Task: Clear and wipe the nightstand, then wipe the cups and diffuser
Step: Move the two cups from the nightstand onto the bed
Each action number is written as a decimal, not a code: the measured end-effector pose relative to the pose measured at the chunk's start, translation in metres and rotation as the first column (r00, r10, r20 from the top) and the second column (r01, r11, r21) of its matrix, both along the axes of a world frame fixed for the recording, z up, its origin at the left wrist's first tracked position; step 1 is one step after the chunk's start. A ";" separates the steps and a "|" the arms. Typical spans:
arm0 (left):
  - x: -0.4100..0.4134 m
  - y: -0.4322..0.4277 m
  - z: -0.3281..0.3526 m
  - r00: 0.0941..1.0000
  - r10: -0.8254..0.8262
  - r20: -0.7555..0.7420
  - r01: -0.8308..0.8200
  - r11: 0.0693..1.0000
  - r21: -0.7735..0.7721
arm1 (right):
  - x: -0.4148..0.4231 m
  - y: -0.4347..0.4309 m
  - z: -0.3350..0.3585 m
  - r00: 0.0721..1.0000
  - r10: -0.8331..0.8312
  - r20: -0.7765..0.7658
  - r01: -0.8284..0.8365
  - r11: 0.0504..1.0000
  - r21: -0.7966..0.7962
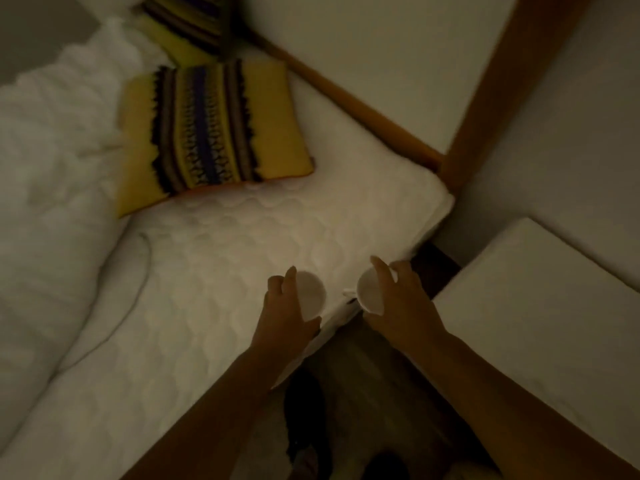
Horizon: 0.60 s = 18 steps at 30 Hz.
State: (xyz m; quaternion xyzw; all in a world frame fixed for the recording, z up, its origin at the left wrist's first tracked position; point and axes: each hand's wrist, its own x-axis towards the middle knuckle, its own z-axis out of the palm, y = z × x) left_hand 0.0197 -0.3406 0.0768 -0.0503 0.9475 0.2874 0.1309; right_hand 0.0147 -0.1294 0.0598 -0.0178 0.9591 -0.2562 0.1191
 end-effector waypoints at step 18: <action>0.056 -0.235 -0.051 0.954 0.294 0.057 -0.295 0.955 0.008 | -0.017 -0.268 -0.045 0.936 0.350 0.032 -0.351 0.921 0.170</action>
